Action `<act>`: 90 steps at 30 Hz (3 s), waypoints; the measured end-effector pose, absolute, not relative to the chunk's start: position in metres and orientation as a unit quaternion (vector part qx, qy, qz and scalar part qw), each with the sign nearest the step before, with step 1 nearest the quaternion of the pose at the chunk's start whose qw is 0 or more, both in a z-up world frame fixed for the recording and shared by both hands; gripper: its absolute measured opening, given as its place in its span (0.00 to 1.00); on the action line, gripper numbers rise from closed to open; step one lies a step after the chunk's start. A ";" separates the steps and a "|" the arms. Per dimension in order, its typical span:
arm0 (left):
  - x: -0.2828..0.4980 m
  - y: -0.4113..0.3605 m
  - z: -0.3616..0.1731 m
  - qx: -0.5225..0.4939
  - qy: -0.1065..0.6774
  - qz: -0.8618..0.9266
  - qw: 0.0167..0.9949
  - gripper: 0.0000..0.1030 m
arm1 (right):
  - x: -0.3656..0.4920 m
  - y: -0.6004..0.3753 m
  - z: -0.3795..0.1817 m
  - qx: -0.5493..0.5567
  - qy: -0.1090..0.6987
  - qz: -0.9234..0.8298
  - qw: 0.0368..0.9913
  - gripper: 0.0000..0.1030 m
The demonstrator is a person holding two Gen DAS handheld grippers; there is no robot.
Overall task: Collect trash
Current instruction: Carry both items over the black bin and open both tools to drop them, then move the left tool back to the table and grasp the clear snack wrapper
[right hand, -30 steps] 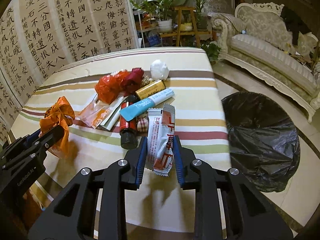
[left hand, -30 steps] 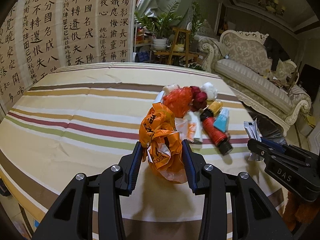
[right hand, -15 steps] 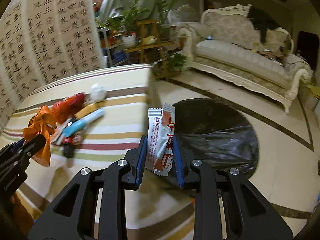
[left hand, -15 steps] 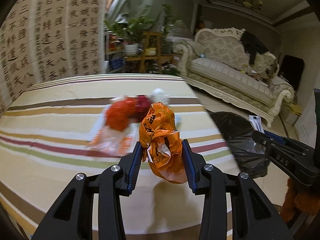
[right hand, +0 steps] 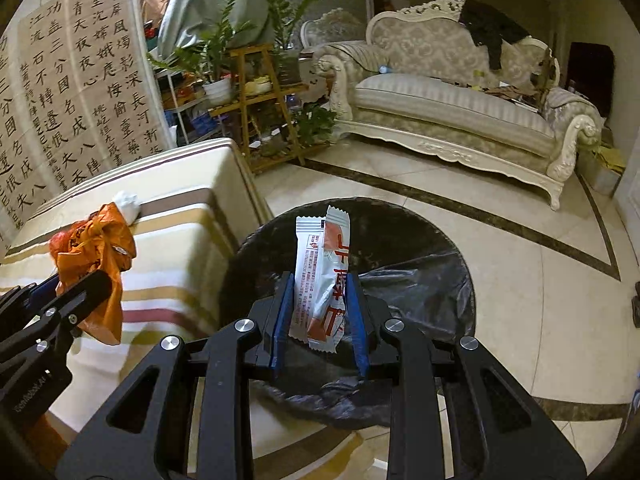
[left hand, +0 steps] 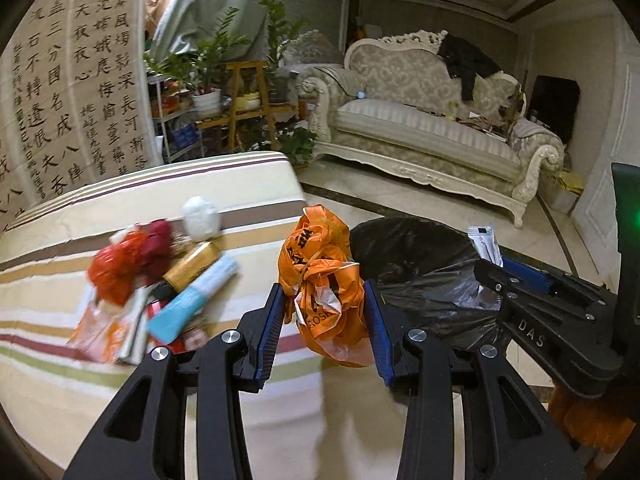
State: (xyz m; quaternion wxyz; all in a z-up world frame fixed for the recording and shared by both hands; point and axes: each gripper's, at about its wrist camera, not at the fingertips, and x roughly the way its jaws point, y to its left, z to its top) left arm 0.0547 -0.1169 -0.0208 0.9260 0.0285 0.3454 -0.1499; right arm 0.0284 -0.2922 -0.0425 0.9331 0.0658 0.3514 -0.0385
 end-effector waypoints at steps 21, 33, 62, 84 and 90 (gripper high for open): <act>0.080 -0.161 -0.043 0.064 0.363 -0.159 0.916 0.59 | 0.057 -0.329 -0.070 0.088 0.366 -0.080 0.923 0.44; 0.071 -0.135 -0.031 0.049 0.354 -0.133 0.924 0.63 | 0.044 -0.315 -0.056 0.083 0.353 -0.075 0.929 0.48; 0.045 0.024 -0.037 -0.022 0.378 0.029 0.925 0.63 | 0.036 -0.185 -0.046 0.039 0.370 0.059 0.926 0.49; 0.071 0.046 -0.054 -0.017 0.421 0.052 0.905 0.63 | 0.042 -0.167 -0.048 0.033 0.380 0.075 0.921 0.49; 0.058 0.059 -0.054 -0.018 0.425 0.056 0.903 0.64 | 0.040 -0.163 -0.048 0.032 0.380 0.083 0.921 0.49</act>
